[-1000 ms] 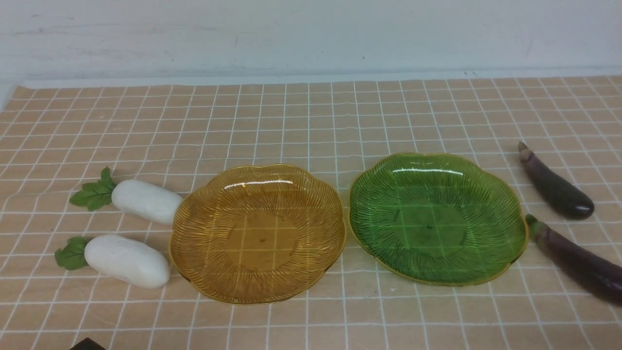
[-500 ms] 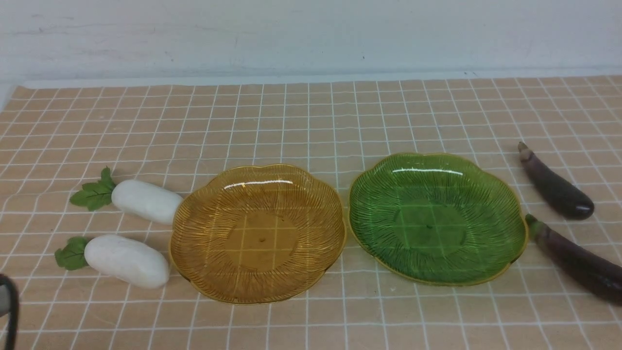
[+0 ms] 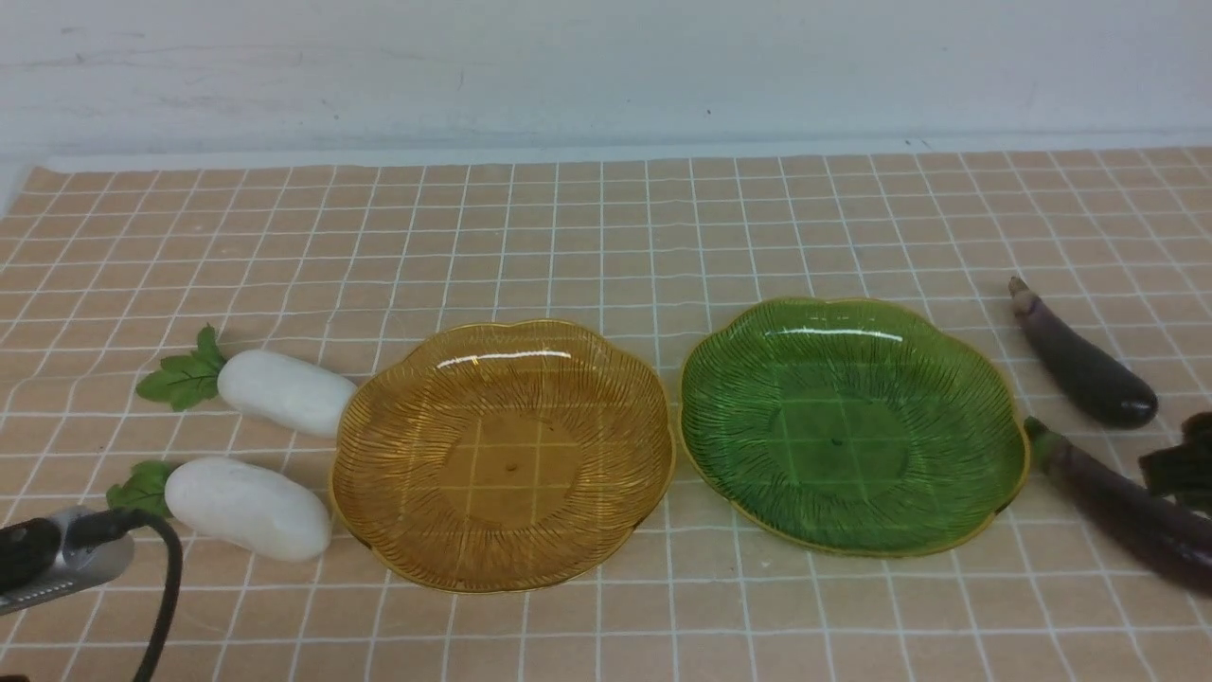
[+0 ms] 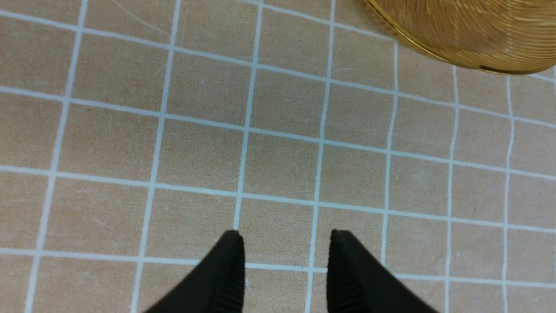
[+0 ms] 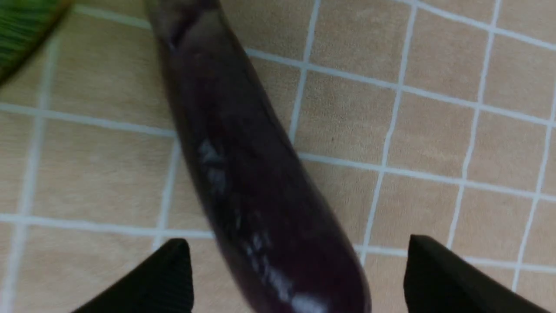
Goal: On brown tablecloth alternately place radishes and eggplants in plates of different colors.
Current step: 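Put the eggplants into the green plate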
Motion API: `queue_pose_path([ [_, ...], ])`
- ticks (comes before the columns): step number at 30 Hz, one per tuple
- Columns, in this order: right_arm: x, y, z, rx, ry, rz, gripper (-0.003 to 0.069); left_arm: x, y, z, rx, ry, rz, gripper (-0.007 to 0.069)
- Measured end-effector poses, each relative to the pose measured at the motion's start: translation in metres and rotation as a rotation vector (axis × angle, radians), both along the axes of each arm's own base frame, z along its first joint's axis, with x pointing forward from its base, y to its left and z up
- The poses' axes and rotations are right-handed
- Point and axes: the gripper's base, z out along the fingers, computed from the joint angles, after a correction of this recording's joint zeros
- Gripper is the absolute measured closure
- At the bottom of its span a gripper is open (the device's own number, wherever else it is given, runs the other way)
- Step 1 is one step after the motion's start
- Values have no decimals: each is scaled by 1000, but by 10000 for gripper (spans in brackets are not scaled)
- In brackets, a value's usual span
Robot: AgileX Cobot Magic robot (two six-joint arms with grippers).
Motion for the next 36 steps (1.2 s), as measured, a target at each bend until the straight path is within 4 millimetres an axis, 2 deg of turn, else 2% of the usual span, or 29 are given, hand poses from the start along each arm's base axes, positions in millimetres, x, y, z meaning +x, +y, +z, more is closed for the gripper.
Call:
queue_pose_path([
  [3,8,-1,-24,-41,65,36,68,0,0,0,2,-1,-3,372],
  [5,10,-1,-37,-44,101,36,104,0,0,0,2,0,-3,372],
  [6,10,-1,-41,-40,116,30,137,0,0,0,2,0,-3,372],
  [8,11,0,-41,-34,122,17,257,0,0,0,2,0,-3,372],
  [9,11,-1,-39,-41,137,3,279,0,0,0,2,1,-3,372],
  [12,15,-4,-16,-65,155,-59,273,0,0,0,2,2,-3,372],
  [15,26,2,38,20,58,-155,273,0,0,0,2,3,-4,372],
  [17,29,11,63,150,-16,-191,273,0,0,0,2,3,-4,372],
  [19,33,20,75,262,-68,-191,273,0,0,0,2,4,-4,372],
  [21,37,31,78,382,-96,-175,273,0,0,0,2,5,-4,372],
  [24,44,48,72,493,-102,-131,273,-1,0,0,2,6,-4,372],
  [27,52,68,58,565,-82,-88,273,-1,0,0,2,6,-4,372],
  [32,62,90,35,598,-59,-52,273,-1,0,0,2,6,-4,372],
  [34,65,99,24,599,-47,-37,253,-1,0,0,2,6,-4,372],
  [36,68,104,13,592,-33,-27,194,-1,0,0,2,6,-4,372],
])
